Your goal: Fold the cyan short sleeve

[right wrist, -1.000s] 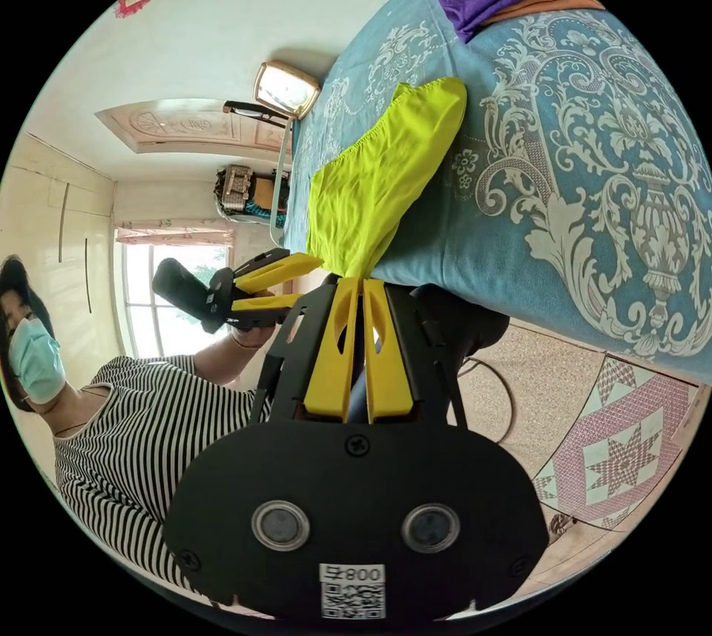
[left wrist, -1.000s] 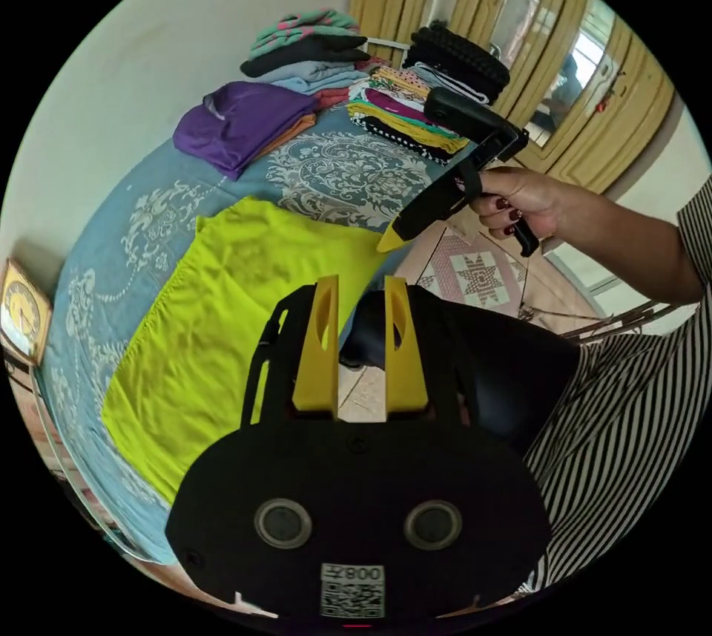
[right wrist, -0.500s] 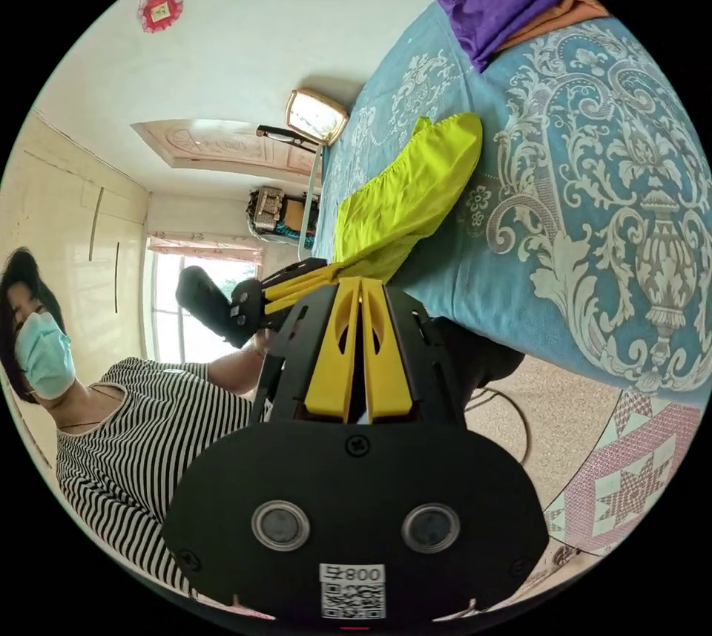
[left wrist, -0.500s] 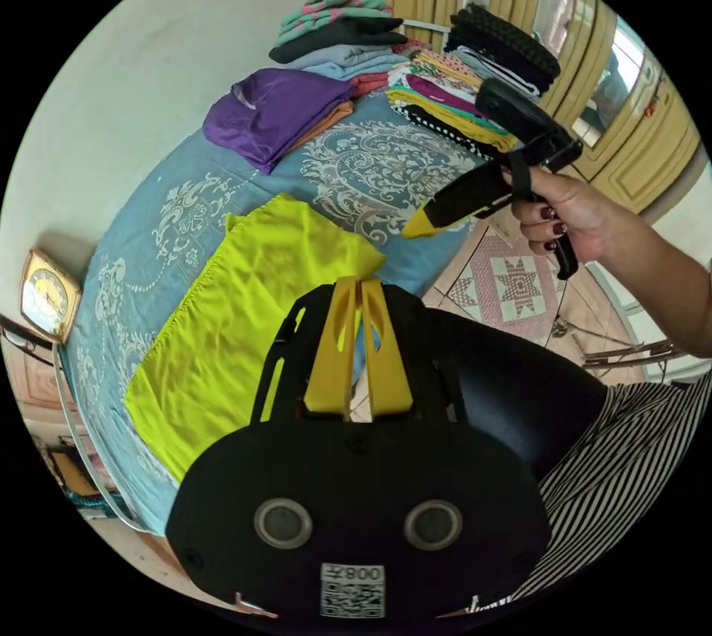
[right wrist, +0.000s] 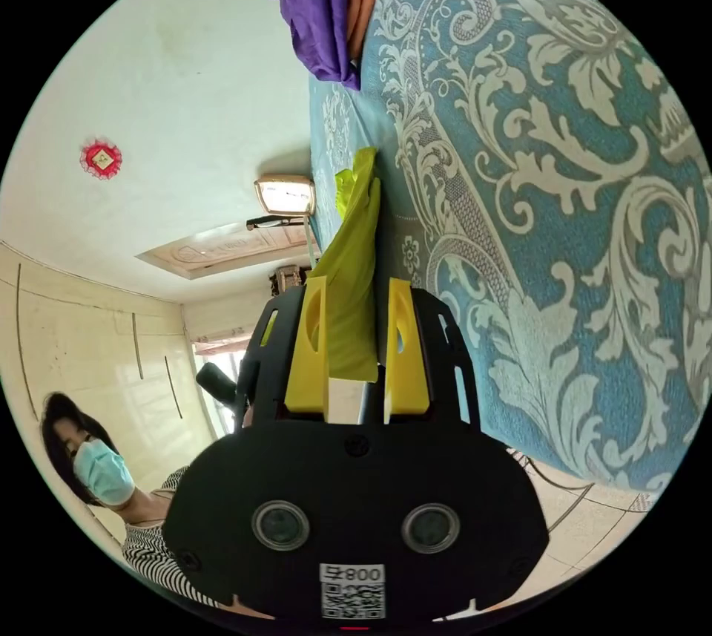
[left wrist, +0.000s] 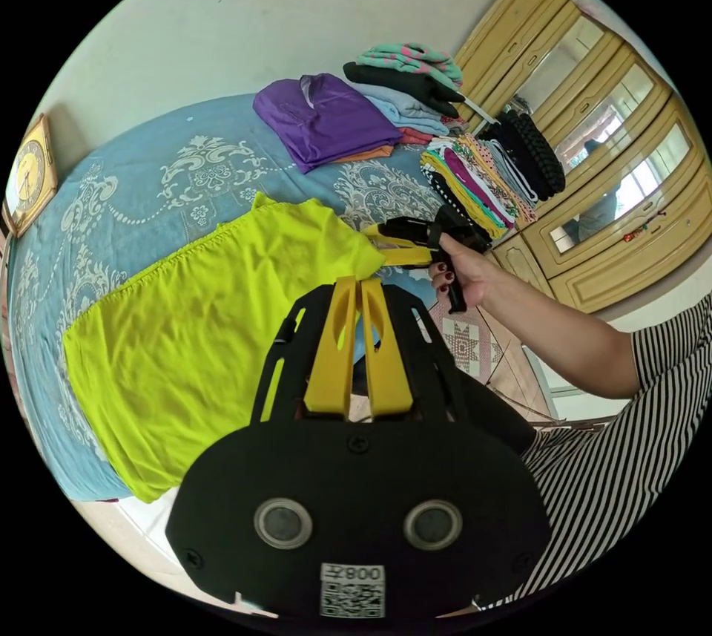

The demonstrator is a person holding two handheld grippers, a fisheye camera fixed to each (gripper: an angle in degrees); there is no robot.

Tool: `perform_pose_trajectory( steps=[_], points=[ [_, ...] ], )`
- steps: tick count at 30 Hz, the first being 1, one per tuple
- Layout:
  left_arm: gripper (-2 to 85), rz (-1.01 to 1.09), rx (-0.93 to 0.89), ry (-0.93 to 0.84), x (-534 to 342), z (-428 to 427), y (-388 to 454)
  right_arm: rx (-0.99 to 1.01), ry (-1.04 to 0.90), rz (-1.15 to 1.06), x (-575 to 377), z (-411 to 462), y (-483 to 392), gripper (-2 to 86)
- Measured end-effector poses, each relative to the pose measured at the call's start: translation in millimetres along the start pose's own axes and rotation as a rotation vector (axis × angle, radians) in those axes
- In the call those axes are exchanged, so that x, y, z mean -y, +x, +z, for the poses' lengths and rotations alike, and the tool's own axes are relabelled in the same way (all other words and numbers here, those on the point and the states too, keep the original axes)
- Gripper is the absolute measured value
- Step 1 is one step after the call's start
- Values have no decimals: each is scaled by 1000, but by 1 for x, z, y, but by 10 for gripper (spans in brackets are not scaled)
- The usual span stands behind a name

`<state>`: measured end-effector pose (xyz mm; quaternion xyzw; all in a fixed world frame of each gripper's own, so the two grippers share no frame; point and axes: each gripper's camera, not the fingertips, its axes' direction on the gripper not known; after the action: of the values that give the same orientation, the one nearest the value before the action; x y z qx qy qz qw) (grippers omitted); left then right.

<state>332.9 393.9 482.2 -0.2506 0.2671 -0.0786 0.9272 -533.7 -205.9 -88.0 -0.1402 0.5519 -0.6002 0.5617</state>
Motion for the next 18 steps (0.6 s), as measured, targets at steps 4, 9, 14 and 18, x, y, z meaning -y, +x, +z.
perform_pose_trajectory(
  steps=[4,9,14,18],
  points=[
    [9,10,-7,-5,5,5,3,24,35,50,18,13,-2,129],
    [9,26,-33,-22,10,13,2,-16,32,60,40,39,-20,123],
    [10,33,-61,-37,13,21,-2,-43,10,63,55,65,-39,98],
    [9,50,-76,-54,15,28,-5,-61,-4,65,63,82,-55,42]
  ],
)
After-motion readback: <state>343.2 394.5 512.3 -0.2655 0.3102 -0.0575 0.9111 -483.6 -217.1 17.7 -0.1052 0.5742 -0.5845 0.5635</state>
